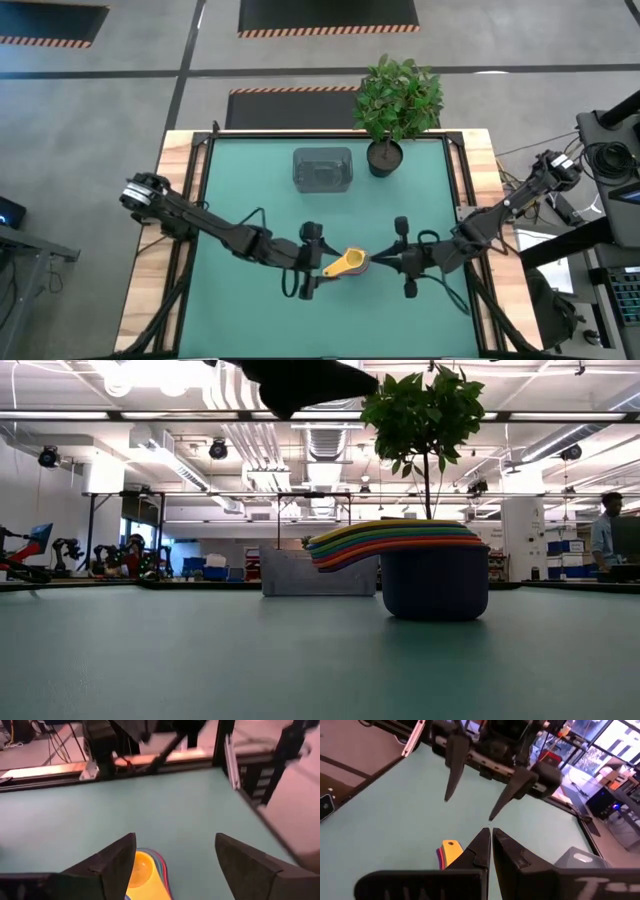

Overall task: Nest measuring cups in basket
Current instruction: Put the measuring cup into the bin

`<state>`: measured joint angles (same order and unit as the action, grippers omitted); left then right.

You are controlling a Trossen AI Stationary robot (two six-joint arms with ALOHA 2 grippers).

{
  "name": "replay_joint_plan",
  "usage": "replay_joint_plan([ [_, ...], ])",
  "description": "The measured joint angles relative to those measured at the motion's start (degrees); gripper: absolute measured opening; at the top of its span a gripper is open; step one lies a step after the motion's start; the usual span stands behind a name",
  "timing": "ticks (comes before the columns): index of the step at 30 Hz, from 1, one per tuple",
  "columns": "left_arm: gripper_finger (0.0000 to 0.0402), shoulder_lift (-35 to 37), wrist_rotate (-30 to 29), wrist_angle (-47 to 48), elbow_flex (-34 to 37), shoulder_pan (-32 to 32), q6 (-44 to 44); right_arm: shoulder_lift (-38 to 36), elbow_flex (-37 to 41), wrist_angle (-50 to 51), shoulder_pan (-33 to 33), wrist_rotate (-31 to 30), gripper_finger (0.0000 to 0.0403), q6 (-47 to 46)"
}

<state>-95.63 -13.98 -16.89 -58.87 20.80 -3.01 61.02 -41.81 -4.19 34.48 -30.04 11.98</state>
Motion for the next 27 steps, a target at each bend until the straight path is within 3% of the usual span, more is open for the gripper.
replay_joint_plan([
  [7, 0.0242, -4.98, -0.07, 10.43, -7.39, 0.04, 1.24, -4.16, 3.67, -2.78, 0.92, 0.03, 0.0009, 0.68],
  [15, 0.0242, -14.49, -0.03, 18.27, -19.20, 0.04, 5.07, -8.09, 12.44, -18.04, 0.57, 3.86, 0.0009, 6.59],
  [20, 0.0241, -20.71, -0.35, 25.89, -26.97, 0.04, 7.94, -11.73, 15.72, -20.58, -0.34, 6.50, 0.0009, 6.05],
  [27, 0.0241, -25.01, -6.69, 30.43, -31.07, -0.18, 8.02, -14.49, 17.45, -20.58, -0.35, 6.66, 0.0009, 4.47],
])
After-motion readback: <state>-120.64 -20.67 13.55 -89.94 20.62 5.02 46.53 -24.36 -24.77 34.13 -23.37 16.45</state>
